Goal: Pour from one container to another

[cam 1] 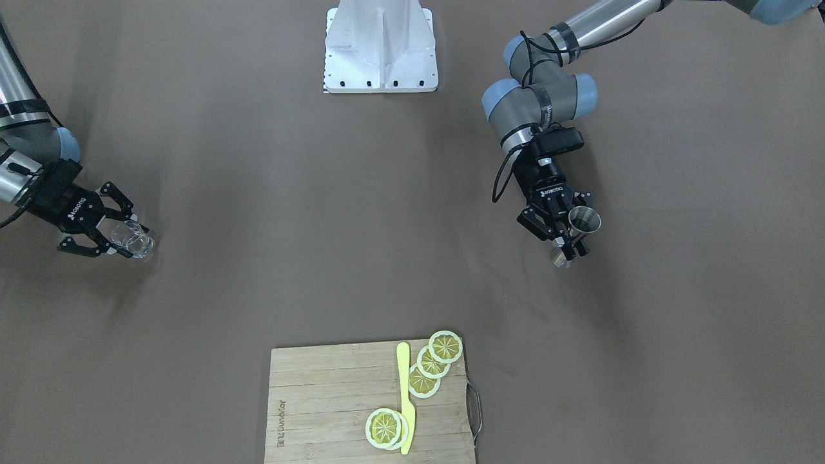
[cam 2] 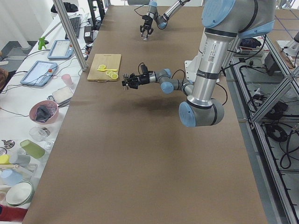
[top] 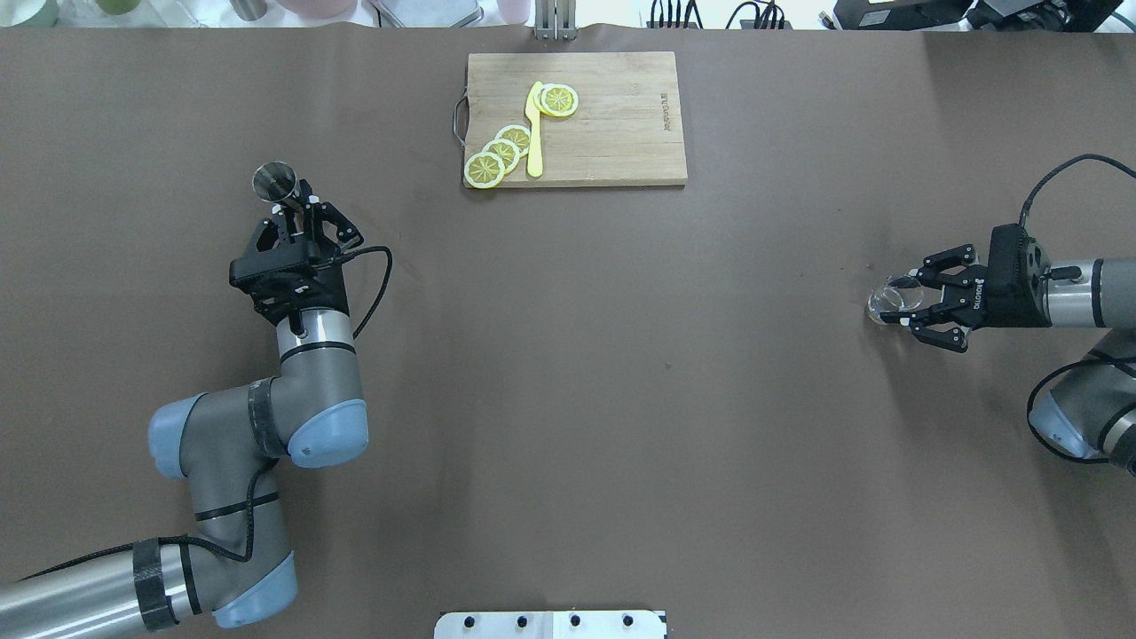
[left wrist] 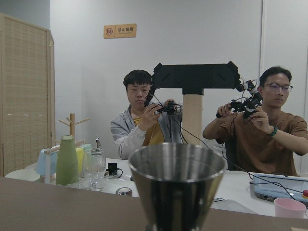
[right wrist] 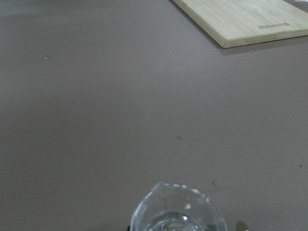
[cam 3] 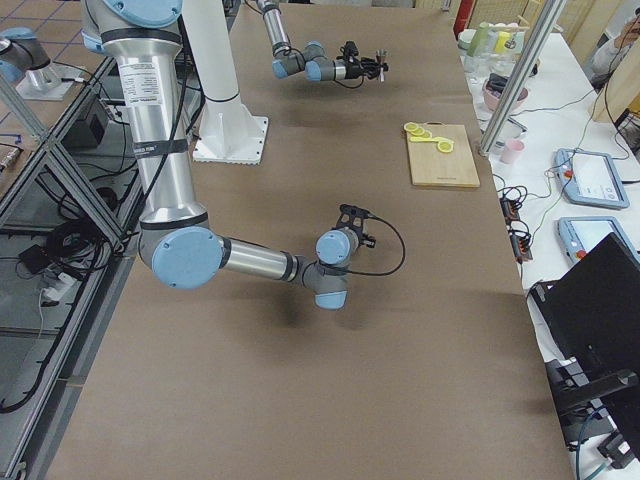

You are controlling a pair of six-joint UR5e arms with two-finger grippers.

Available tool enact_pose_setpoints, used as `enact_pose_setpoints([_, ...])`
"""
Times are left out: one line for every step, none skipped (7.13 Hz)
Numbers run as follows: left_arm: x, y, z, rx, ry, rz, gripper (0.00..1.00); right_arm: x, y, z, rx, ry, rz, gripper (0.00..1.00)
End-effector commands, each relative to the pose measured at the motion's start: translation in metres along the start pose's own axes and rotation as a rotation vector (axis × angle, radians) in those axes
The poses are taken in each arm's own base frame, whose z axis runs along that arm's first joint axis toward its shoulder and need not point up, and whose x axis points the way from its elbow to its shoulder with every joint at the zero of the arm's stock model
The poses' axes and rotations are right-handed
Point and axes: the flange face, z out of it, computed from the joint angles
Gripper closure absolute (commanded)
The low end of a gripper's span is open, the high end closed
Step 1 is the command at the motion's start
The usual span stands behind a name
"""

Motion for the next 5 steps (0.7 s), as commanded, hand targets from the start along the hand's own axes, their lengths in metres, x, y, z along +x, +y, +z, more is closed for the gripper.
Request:
enact_pose_setpoints([0.003, 0.025, -0.003, 0.018, -0.003, 0.006, 1.00, 0.002, -0.002, 0.004, 0.004, -0.012, -0.005, 1.00])
enact_pose_setpoints([0.006, 0.030, -0.002, 0.020, -0.003, 0.008, 1.00, 0.003, -0.004, 0.004, 0.007, -0.010, -0.006, 0.85])
enact_pose_setpoints([0.007, 0.033, -0.003, 0.018, -0.004, 0.000, 1.00, 0.003, -0.006, 0.004, 0.010, -0.009, -0.007, 0.77])
enact_pose_setpoints([0.011, 0.035, -0.004, 0.018, -0.004, 0.005, 1.00, 0.003, -0.006, 0.004, 0.011, -0.009, -0.007, 0.66])
enact_pose_setpoints([0.013, 0.049, -0.001, 0.022, -0.010, 0.032, 1.00, 0.003, -0.008, 0.004, 0.014, -0.008, -0.006, 0.49])
